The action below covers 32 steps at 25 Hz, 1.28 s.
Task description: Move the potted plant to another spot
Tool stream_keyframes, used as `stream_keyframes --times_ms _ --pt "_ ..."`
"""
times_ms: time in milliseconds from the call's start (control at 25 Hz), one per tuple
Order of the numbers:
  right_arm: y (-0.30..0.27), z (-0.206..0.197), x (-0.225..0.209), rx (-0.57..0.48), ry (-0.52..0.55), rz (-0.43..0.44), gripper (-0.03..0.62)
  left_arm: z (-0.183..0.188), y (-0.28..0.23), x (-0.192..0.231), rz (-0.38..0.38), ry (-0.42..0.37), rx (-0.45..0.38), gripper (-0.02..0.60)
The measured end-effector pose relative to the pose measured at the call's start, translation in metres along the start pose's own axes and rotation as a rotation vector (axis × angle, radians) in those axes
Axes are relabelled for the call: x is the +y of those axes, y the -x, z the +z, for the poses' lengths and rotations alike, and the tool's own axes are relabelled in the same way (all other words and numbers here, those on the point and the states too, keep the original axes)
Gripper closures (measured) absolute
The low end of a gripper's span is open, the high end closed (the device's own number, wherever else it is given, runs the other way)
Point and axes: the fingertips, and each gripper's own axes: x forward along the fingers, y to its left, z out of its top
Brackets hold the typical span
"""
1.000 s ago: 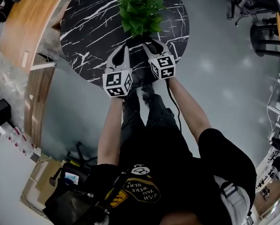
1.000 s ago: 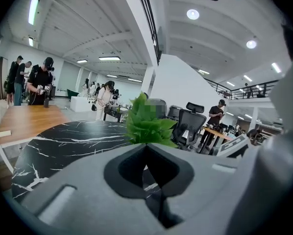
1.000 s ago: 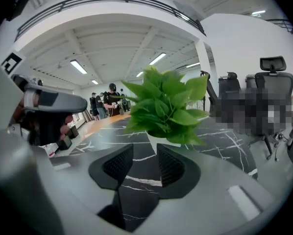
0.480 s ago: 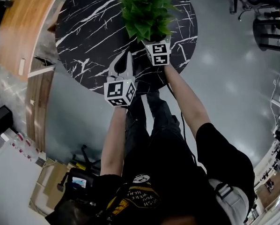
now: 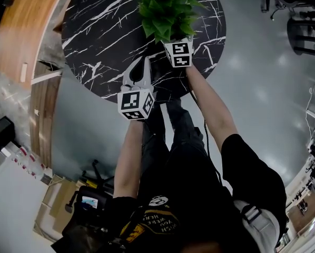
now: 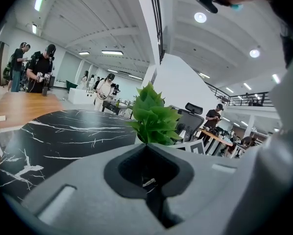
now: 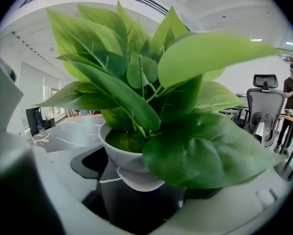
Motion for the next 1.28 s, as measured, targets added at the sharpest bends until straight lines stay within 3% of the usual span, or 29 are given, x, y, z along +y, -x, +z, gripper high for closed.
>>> stream_keyframes --times_ms 280,640,960,1120,1280 --pt "0.008 0.000 0.048 0.010 0.045 0.106 0.112 -0.005 0.020 0.006 0.040 0.011 -0.019 0.577" --pt "0.014 0.000 0.180 -0.013 0.140 0.331 0.112 -0.054 0.111 0.077 0.295 0.129 -0.003 0.577" --pt "0.042 -0.006 0.296 -0.013 0.231 0.501 0.112 -0.055 0.187 0.125 0.462 0.204 -0.065 0.577" --pt "0.046 -0.016 0.316 -0.017 0.244 0.525 0.112 -0.059 0.199 0.136 0.504 0.202 -0.065 0.577" --pt "0.047 -0.016 0.305 -0.009 0.234 0.495 0.112 -0.060 0.202 0.136 0.496 0.194 -0.052 0.577"
